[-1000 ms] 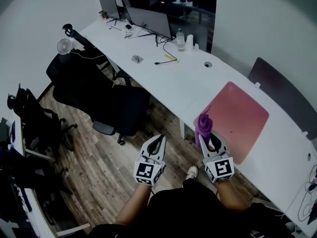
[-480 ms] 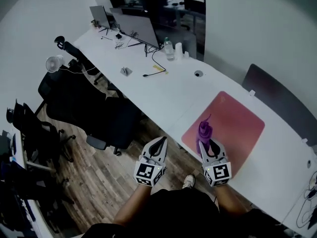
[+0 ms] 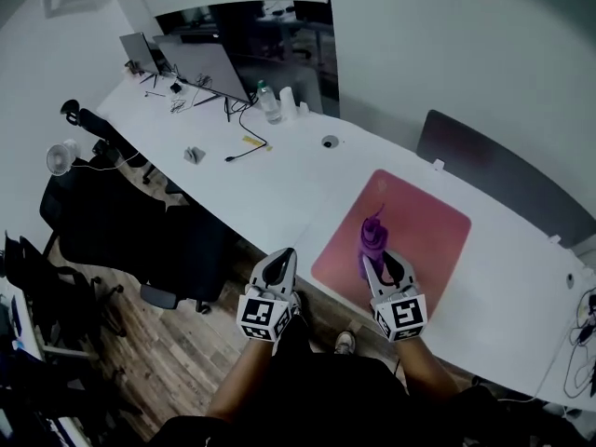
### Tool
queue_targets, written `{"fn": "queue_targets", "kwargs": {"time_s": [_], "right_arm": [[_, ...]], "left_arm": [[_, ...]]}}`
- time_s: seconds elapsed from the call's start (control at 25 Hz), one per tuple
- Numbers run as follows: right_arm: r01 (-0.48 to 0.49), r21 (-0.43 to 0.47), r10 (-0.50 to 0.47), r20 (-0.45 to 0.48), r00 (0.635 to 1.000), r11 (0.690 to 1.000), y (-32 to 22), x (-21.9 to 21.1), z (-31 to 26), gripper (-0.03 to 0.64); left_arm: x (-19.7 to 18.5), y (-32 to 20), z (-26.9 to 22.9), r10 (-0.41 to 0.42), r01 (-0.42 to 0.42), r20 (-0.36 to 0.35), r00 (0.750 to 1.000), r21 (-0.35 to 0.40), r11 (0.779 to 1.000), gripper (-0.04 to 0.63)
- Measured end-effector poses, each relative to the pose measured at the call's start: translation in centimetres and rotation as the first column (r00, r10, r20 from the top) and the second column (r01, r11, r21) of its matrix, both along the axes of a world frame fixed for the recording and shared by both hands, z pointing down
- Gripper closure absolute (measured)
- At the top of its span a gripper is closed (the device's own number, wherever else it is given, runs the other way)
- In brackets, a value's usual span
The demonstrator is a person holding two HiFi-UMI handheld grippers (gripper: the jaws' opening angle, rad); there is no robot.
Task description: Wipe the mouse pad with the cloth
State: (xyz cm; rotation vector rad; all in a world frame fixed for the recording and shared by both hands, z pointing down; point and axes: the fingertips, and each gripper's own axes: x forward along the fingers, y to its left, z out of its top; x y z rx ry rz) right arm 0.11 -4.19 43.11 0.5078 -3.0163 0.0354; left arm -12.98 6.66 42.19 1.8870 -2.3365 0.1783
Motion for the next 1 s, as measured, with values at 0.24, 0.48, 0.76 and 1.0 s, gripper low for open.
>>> {"fn": "queue_targets", "kwargs": {"time_s": [0.24, 0.48, 0.76, 1.0], "right_arm": [[-0.082, 0.012, 0.082, -0.026, 0.996, 0.997, -3.9, -1.0, -0.6, 0.505], [-0.206, -0.017, 0.206, -0.014, 0.978, 0.978, -8.1, -2.1, -1.1, 0.505], [-0.304, -0.046, 0.302, -0.044, 0.952, 0.952, -10.7, -4.7, -0.8, 0.505], [-0.381, -0.053, 0.377, -0.075, 0.923, 0.923, -11.7, -6.9, 0.1, 0.505]], "left_arm": [[-1.7, -5.7, -0.1, 0.116, -0.116, -0.002, 0.993, 0.018, 0.993, 0.572], [-4.9, -11.5, -0.8, 0.227, -0.227, 0.024, 0.974, 0.011, 0.974, 0.572], [-6.9, -16.4, -0.8, 0.367, -0.367, 0.010, 0.930, 0.018, 0.930, 0.572], [-8.9, -19.2, 1.5, 0.461, -0.462, -0.034, 0.887, 0.004, 0.887, 0.572]]}}
